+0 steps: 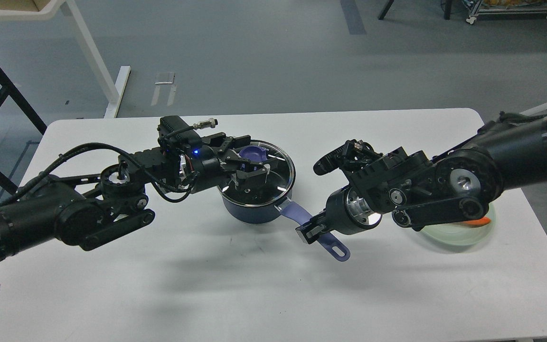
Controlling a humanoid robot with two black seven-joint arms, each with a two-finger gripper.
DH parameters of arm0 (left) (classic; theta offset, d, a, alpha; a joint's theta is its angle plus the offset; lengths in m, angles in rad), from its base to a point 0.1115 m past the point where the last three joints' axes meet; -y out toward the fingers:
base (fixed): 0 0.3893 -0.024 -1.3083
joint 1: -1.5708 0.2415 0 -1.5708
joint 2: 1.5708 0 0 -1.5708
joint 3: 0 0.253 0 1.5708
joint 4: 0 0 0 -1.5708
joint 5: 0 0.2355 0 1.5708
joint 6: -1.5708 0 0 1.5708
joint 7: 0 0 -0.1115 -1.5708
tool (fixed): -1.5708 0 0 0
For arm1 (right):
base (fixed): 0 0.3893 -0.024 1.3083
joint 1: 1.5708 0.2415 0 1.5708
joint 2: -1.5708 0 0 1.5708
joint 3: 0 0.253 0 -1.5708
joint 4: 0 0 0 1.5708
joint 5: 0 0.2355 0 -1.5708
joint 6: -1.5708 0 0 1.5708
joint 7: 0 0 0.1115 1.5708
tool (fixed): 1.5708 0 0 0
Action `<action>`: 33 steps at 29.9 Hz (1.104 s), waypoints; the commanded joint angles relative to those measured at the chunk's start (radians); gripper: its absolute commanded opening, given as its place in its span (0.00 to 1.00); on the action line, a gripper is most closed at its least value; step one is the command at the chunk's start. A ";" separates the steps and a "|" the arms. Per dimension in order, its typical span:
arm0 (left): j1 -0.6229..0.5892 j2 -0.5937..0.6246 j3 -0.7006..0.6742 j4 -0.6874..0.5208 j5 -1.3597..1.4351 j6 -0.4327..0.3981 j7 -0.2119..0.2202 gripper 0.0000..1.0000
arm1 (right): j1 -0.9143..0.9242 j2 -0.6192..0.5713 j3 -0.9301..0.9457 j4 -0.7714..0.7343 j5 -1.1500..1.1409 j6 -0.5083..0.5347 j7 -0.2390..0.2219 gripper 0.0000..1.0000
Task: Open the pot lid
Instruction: 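Reach the left gripper over the pot and grasp the blue lid knob, then lift the glass lid off the saucepan with the left gripper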
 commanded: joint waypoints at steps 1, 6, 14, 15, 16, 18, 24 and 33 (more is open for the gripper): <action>0.004 -0.002 0.000 0.004 0.002 0.002 0.000 0.95 | 0.001 -0.001 0.000 0.000 0.000 -0.001 0.000 0.19; 0.003 -0.014 0.063 0.009 0.002 0.034 -0.002 0.92 | 0.004 -0.001 0.000 0.000 0.001 0.001 0.000 0.19; 0.000 -0.016 0.106 0.042 0.001 0.094 -0.003 0.92 | 0.006 -0.001 0.002 0.000 0.009 0.001 0.000 0.19; 0.000 -0.016 0.106 0.042 0.001 0.094 -0.003 0.92 | 0.006 -0.001 0.002 0.000 0.009 0.001 0.000 0.19; 0.000 -0.016 0.106 0.042 0.001 0.094 -0.003 0.91 | 0.006 -0.001 0.002 0.000 0.009 0.001 0.000 0.19; 0.000 -0.016 0.106 0.042 0.001 0.094 -0.003 0.91 | 0.006 -0.001 0.002 0.000 0.009 0.001 0.000 0.19; -0.002 -0.017 0.106 0.042 0.001 0.094 -0.002 0.74 | 0.006 -0.001 0.002 0.000 0.011 0.001 0.000 0.19; -0.008 -0.017 0.104 0.041 -0.005 0.094 -0.008 0.47 | 0.004 0.000 0.002 0.000 0.011 0.001 0.000 0.19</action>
